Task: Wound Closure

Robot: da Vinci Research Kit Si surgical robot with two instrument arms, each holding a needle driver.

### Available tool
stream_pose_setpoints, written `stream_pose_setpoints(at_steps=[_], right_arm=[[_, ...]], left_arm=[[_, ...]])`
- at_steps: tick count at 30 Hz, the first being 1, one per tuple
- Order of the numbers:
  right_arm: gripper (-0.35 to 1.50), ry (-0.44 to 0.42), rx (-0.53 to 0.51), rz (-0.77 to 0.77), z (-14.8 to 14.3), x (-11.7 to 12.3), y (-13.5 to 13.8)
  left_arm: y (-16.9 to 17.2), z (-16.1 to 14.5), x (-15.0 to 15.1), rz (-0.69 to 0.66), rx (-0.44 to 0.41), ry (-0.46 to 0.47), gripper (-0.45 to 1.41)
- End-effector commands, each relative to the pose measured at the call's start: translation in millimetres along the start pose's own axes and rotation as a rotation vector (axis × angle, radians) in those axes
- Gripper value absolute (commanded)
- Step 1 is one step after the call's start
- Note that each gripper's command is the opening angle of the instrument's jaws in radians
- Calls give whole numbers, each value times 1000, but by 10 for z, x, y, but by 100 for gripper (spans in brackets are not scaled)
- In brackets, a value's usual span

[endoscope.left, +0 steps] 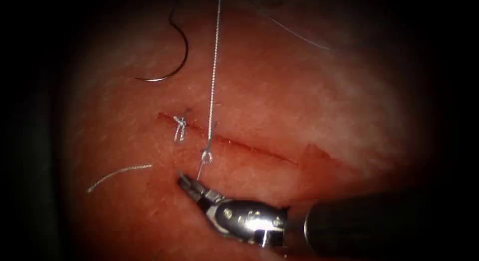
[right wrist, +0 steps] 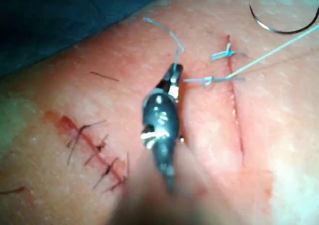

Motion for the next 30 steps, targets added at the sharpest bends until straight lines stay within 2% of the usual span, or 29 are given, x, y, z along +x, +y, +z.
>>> stream_pose_setpoints(at_steps=[1,11,22,30], right_arm=[[-35,-7,5,3,-2,-10,-16],[-35,-15,25,-3,-16,-22,-44],[-35,-23,48,-5,-22,-23,-61],[-35,-31,53,1,-22,-23,-61]], left_arm=[[5,8,-4,1,13,-5,-45],[-15,32,-4,16,113,10,-45],[-35,39,0,9,128,6,-45],[-29,37,0,7,120,19,-45]])
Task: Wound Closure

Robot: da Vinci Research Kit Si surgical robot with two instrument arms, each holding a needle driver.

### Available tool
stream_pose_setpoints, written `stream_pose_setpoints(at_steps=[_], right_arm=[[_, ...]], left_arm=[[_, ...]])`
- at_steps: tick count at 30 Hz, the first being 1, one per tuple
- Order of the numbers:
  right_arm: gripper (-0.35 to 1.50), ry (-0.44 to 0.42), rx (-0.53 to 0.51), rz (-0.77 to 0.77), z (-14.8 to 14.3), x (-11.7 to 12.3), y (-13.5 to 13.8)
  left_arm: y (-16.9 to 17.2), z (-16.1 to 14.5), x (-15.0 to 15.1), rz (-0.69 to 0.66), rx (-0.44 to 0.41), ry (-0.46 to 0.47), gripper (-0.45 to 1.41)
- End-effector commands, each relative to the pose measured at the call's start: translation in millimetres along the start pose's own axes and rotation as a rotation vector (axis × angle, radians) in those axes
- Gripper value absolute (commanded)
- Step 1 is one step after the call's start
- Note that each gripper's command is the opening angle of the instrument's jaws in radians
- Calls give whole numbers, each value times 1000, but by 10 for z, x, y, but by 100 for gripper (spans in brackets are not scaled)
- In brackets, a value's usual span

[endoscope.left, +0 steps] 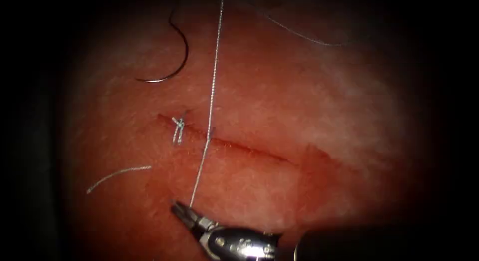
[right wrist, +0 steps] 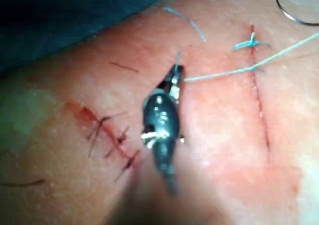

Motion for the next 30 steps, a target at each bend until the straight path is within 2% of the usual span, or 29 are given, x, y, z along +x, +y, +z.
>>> stream_pose_setpoints(at_steps=[1,5,6,9,12,14,17,22,26,30], right_arm=[[-35,-3,2,6,-1,-6,-11],[-35,-5,-3,9,1,-3,-8],[-25,-6,-4,12,2,-1,-6],[57,-6,-5,18,1,6,-5],[96,-7,-2,25,-3,15,-5],[110,-7,7,29,-5,20,-7],[118,-6,41,32,-10,28,-11],[120,-38,126,31,-21,36,-24],[108,-41,156,39,-29,51,-23],[91,-43,166,58,-24,68,-8]], left_arm=[[11,3,-5,-24,-7,9,-45],[28,-9,-1,-127,-61,9,-45],[33,-13,1,-144,-73,4,-45],[55,-28,7,-217,-143,-20,-45],[82,-49,16,-273,-205,-40,-45],[104,-67,23,-310,-238,-55,-45],[138,-95,35,-356,-282,-66,-45],[187,-140,55,-407,-341,-57,-45],[220,-178,73,-438,-372,-46,-45],[243,-210,91,-459,-394,-38,-45]])
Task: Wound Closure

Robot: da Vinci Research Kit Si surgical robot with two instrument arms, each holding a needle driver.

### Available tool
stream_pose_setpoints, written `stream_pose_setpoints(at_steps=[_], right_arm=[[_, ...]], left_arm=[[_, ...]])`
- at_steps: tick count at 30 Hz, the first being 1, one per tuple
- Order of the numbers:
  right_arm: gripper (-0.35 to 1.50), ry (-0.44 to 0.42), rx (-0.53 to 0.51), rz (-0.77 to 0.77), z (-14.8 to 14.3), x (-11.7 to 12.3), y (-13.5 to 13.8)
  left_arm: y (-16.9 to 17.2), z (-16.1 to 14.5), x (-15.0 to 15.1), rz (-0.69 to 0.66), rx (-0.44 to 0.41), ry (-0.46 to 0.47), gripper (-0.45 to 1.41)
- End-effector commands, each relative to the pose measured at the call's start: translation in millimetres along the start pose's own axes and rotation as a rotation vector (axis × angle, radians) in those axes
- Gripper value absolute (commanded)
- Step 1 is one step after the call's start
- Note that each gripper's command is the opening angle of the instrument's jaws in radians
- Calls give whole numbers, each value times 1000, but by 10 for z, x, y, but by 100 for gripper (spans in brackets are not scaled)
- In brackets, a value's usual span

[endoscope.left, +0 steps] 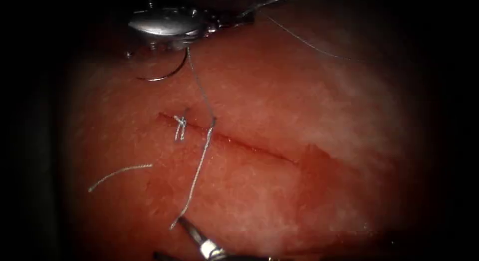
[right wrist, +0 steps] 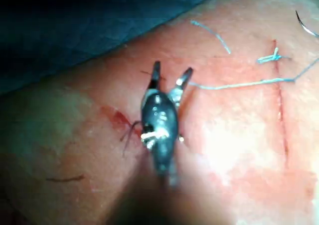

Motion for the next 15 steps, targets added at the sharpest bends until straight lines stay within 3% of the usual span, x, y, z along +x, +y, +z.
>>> stream_pose_setpoints(at_steps=[1,3,10,15], right_arm=[[88,2,9,15,7,1,0],[79,5,22,15,11,6,12],[12,-1,137,0,47,1,63],[6,-9,184,-13,66,-7,93]], left_arm=[[15,0,-8,-7,-7,8,-45],[34,-11,-8,-21,-17,30,-45],[86,-47,-12,-51,-65,75,-45],[109,-70,-23,-47,-96,87,-45]])
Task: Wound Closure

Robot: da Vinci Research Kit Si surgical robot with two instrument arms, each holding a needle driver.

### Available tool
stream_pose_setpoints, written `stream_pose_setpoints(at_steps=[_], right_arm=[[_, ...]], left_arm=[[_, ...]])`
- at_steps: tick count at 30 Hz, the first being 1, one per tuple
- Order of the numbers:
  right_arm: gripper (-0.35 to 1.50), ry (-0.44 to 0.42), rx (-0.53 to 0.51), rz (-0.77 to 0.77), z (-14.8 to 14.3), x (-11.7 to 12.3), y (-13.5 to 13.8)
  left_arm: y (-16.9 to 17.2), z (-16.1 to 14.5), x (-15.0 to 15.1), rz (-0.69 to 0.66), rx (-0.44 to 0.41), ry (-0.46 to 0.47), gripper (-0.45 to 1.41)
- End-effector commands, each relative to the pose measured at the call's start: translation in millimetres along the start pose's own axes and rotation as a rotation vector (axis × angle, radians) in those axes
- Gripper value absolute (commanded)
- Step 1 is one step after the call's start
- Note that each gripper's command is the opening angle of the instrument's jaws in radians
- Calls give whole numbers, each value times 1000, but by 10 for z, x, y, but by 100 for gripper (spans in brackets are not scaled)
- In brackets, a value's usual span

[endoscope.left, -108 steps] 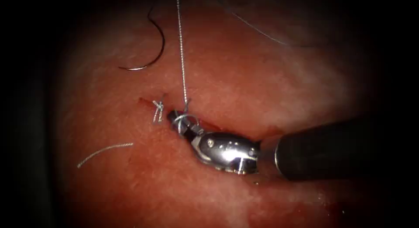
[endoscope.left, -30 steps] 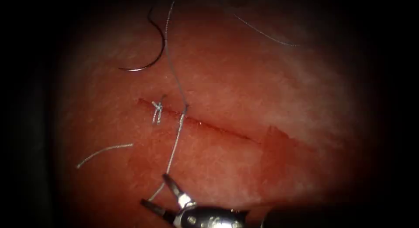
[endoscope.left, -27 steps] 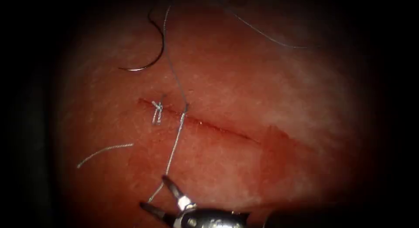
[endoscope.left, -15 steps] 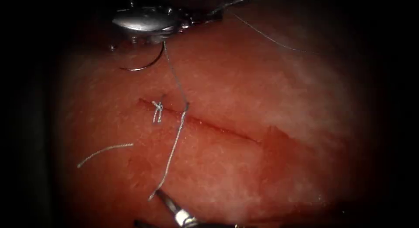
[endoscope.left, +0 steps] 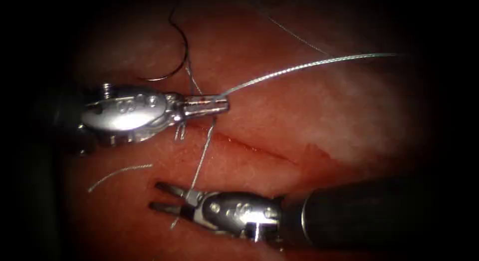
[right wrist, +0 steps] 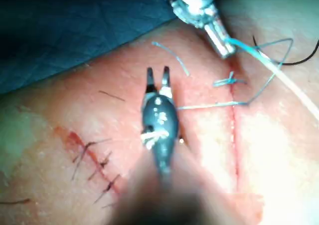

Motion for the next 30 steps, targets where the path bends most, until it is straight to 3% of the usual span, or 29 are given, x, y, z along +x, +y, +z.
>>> stream_pose_setpoints(at_steps=[1,9,21,30], right_arm=[[4,4,14,-2,10,-10,8],[-6,51,55,-14,33,-10,56],[-25,80,108,-25,88,4,92],[-35,192,148,60,87,4,107]], left_arm=[[12,-1,-12,-6,-11,5,-45],[38,-20,-38,-21,-65,58,-45],[75,-24,-60,-27,-163,172,-45],[95,-44,-57,-58,-194,238,-45]])
